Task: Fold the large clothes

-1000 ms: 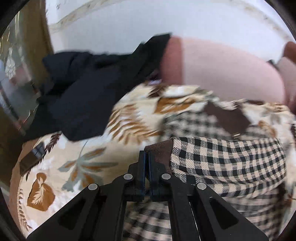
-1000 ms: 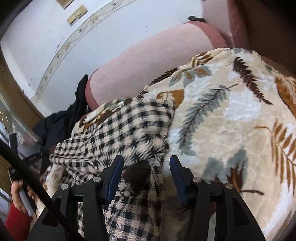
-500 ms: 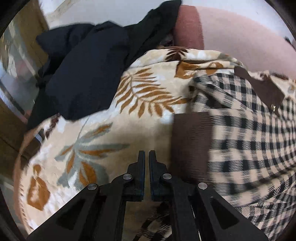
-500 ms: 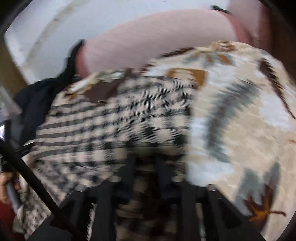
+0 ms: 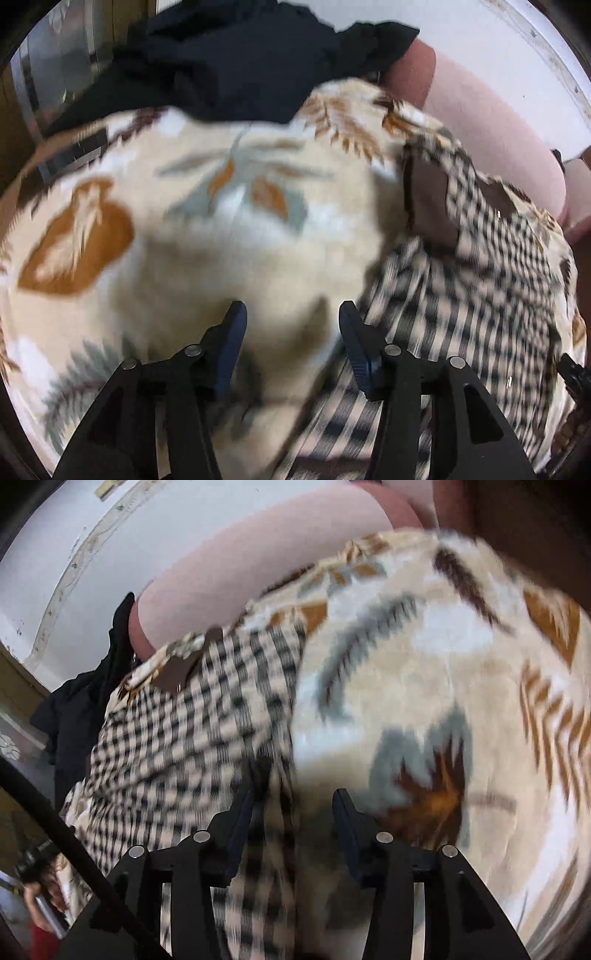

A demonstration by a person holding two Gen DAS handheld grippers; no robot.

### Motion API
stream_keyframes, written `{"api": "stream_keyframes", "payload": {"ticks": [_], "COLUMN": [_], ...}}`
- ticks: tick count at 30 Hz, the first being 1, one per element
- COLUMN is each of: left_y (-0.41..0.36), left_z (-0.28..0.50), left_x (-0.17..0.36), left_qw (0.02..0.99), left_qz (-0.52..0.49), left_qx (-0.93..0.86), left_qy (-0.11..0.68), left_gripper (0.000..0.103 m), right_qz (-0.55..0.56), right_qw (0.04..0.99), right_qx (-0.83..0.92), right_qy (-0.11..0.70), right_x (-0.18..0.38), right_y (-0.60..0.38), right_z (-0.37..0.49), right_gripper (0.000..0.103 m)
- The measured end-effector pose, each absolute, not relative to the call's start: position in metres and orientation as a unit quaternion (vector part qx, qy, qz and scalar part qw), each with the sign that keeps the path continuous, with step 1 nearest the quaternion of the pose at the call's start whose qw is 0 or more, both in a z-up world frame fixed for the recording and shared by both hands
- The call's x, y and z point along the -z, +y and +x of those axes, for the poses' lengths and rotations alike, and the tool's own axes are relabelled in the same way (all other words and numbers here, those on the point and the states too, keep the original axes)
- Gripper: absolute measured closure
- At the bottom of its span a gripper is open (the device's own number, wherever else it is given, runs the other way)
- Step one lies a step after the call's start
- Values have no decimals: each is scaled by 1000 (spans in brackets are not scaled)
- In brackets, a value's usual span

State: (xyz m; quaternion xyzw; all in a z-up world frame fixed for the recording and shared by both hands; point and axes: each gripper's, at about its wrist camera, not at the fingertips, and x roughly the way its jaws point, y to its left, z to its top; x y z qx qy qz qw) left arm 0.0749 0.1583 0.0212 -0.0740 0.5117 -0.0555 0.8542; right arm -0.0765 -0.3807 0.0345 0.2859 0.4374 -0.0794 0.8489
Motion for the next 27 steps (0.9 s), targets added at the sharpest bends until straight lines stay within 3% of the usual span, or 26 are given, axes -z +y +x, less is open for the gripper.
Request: {"api": "stream_keyframes", "payload": {"ticks": [10, 17, 27], "left_y": [165, 166, 162], "left_z": [12, -26, -62], "left_x": [-12, -10, -11], "left_qw": [825, 799, 788], "left_qz": [-99, -140, -154], "left_qx": [159, 199, 220], "left_qy": [533, 550, 553], "left_gripper": [52, 75, 76], "right_qz": [346, 411, 429], "right_qw": [821, 797, 785], "right_qx": [10, -48, -84], "right_qy": [454, 439, 438], "right_x": [-9, 1, 5], "right_y": [-365, -350, -327], "right_z": [-146, -191, -233], "right_gripper": [53, 53, 53]}}
